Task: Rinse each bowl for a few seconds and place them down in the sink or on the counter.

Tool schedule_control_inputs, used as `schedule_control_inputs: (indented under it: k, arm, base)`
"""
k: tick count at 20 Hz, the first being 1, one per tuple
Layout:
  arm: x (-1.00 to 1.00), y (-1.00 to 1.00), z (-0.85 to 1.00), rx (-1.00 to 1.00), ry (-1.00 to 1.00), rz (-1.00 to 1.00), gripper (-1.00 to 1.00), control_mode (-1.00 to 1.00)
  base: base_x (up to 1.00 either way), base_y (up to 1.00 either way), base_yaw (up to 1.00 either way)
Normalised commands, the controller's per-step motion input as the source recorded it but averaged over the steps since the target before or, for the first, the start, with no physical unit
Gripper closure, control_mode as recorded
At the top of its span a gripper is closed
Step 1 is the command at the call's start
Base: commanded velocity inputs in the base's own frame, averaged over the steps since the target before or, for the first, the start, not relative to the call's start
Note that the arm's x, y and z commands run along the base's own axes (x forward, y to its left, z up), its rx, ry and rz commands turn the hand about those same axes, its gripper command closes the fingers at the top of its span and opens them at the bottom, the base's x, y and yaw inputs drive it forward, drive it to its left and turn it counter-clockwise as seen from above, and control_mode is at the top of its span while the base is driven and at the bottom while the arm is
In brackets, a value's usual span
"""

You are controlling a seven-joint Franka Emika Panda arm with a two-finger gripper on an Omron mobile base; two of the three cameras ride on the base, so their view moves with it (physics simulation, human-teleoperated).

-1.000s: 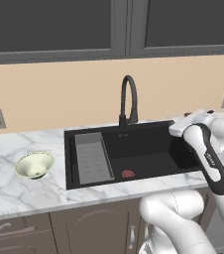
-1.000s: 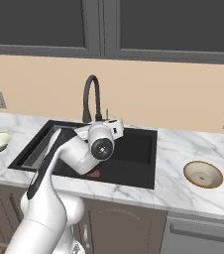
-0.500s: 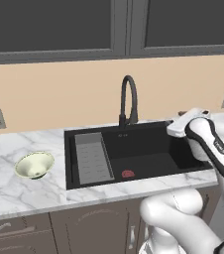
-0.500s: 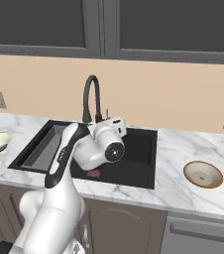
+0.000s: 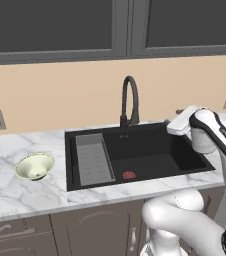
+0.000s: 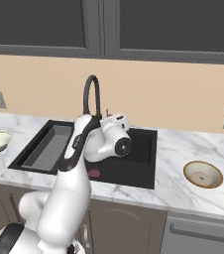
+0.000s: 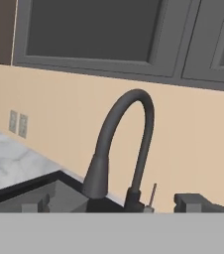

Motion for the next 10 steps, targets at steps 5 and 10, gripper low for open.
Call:
schedule_control_inputs:
  k: [5, 10]
  arm:
    - [0.20, 0.07, 0.00, 0.00, 0.00, 0.02, -1.00, -1.00]
    - [0.15, 0.03, -0.06, 0.01, -0.04, 0.01, -1.00, -1.00]
  base:
    - [0.00, 0.00, 0.00]
    - [0.00, 0.00, 0.00]
